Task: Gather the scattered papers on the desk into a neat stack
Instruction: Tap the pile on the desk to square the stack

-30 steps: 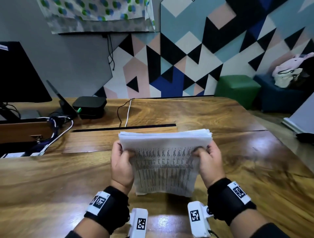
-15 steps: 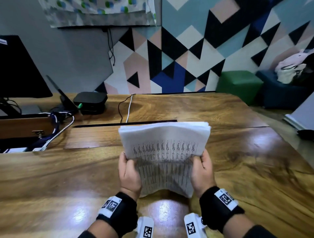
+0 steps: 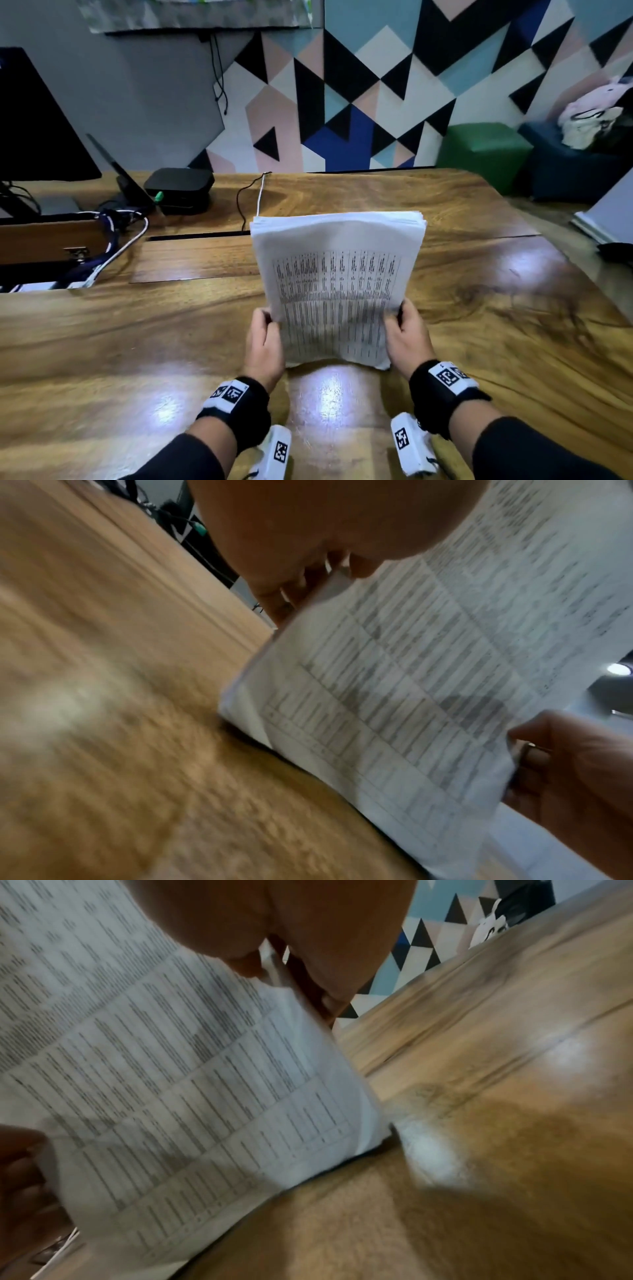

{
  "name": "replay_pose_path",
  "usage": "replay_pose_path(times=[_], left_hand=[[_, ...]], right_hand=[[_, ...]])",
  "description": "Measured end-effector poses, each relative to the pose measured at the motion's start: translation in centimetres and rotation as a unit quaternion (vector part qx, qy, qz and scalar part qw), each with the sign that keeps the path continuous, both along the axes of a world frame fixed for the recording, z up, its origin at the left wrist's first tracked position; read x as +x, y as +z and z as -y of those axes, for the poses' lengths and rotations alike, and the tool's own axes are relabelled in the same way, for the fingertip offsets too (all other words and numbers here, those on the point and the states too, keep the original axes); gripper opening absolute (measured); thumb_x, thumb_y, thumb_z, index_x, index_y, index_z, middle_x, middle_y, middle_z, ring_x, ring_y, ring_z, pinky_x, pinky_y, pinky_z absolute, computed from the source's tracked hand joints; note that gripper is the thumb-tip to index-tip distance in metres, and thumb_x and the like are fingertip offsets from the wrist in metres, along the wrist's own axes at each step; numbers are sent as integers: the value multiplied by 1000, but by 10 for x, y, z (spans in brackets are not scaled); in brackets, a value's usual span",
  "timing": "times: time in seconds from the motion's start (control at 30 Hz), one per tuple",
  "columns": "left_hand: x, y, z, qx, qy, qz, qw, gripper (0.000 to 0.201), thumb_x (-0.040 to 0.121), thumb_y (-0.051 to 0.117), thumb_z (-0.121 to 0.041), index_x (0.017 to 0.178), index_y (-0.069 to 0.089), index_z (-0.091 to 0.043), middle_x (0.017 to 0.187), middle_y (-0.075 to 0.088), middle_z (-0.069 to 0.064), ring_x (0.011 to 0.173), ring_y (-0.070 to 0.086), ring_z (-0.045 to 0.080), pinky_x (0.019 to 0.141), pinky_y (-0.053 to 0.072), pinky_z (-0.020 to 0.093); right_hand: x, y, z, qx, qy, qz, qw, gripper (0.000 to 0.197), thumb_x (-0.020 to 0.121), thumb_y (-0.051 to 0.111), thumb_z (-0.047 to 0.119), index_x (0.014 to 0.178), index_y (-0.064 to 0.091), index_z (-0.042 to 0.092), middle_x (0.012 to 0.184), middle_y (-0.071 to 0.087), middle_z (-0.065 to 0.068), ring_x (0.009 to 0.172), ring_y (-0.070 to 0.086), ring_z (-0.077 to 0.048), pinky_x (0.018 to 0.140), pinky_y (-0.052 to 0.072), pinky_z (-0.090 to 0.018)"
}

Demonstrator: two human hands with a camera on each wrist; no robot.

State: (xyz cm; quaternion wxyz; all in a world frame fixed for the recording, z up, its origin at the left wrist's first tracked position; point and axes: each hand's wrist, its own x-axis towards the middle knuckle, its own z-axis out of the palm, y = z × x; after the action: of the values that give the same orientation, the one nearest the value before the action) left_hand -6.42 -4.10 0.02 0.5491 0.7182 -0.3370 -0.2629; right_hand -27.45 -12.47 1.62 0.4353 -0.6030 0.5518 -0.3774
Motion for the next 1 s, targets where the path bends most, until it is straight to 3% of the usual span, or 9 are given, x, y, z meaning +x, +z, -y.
replay_pose_path(times=[0.13, 0.27, 0.4, 0.57, 0.67, 0.73, 0.8, 0.9, 1.0], left_hand=[[20, 5, 8, 80, -36, 81, 993, 7, 91, 55, -8, 88, 59, -4, 84, 67, 6, 75, 57, 18, 68, 45, 33], [30, -18, 10, 240, -62, 20, 969, 11, 86, 57, -11, 77, 63, -9, 77, 66, 5, 70, 60, 24, 63, 44, 28], [21, -44, -2, 325, -76, 2, 943, 22, 79, 55, -5, 62, 45, -15, 64, 40, 6, 59, 36, 17, 54, 25, 27], [11, -51, -9, 355, -84, 54, 930, 16, 81, 53, -5, 68, 53, -14, 72, 50, 6, 66, 43, 19, 58, 30, 26], [13, -46, -11, 354, -76, 72, 929, 19, 84, 52, -9, 72, 67, -7, 76, 67, 6, 70, 60, 23, 59, 41, 24], [15, -45, -11, 348, -83, 58, 932, 23, 83, 51, -10, 76, 72, -6, 80, 71, 6, 76, 65, 24, 61, 45, 25], [10, -42, -12, 354, -98, 37, 929, 23, 82, 48, -6, 64, 63, -8, 69, 63, 4, 65, 57, 22, 55, 39, 25], [2, -38, -11, 356, -108, 18, 928, 24, 80, 42, 0, 61, 54, -9, 65, 54, 4, 59, 48, 22, 55, 35, 26], [-2, -32, -11, 363, -96, 24, 926, 30, 81, 42, 2, 54, 44, -10, 58, 45, 2, 52, 40, 18, 49, 28, 26]], right_hand=[[-3, 6, 17, 31, 28, -97, 994, 11, 91, 49, 14, 85, 55, 7, 86, 66, -13, 83, 62, -33, 70, 47, -35], [-4, -7, 25, 147, 74, -207, 964, 26, 89, 47, 10, 63, 44, 13, 62, 47, 0, 59, 45, -21, 54, 32, -27], [-8, -32, 16, 241, 105, -285, 922, 27, 91, 43, 8, 64, 42, 12, 64, 45, -2, 55, 43, -16, 47, 29, -22], [-9, -37, 3, 256, 85, -318, 909, 22, 90, 44, 7, 69, 51, 9, 70, 54, -4, 60, 49, -18, 49, 33, -23], [-8, -37, 2, 256, 69, -310, 913, 22, 87, 49, 19, 99, 63, 7, 87, 66, -5, 69, 60, -20, 55, 41, -23], [-9, -34, -3, 269, 69, -323, 905, 28, 87, 50, 23, 106, 62, 7, 78, 64, -2, 60, 57, -14, 48, 39, -21], [-6, -33, -10, 294, 73, -342, 890, 29, 89, 49, 21, 108, 61, 3, 76, 60, -2, 60, 56, -14, 47, 37, -22], [1, -35, -15, 300, 79, -372, 875, 31, 88, 48, 20, 109, 60, 0, 99, 67, -10, 82, 67, -24, 60, 44, -24], [2, -31, -17, 293, 85, -381, 873, 22, 90, 44, 18, 93, 61, 4, 78, 61, -5, 74, 60, -23, 60, 41, -24]])
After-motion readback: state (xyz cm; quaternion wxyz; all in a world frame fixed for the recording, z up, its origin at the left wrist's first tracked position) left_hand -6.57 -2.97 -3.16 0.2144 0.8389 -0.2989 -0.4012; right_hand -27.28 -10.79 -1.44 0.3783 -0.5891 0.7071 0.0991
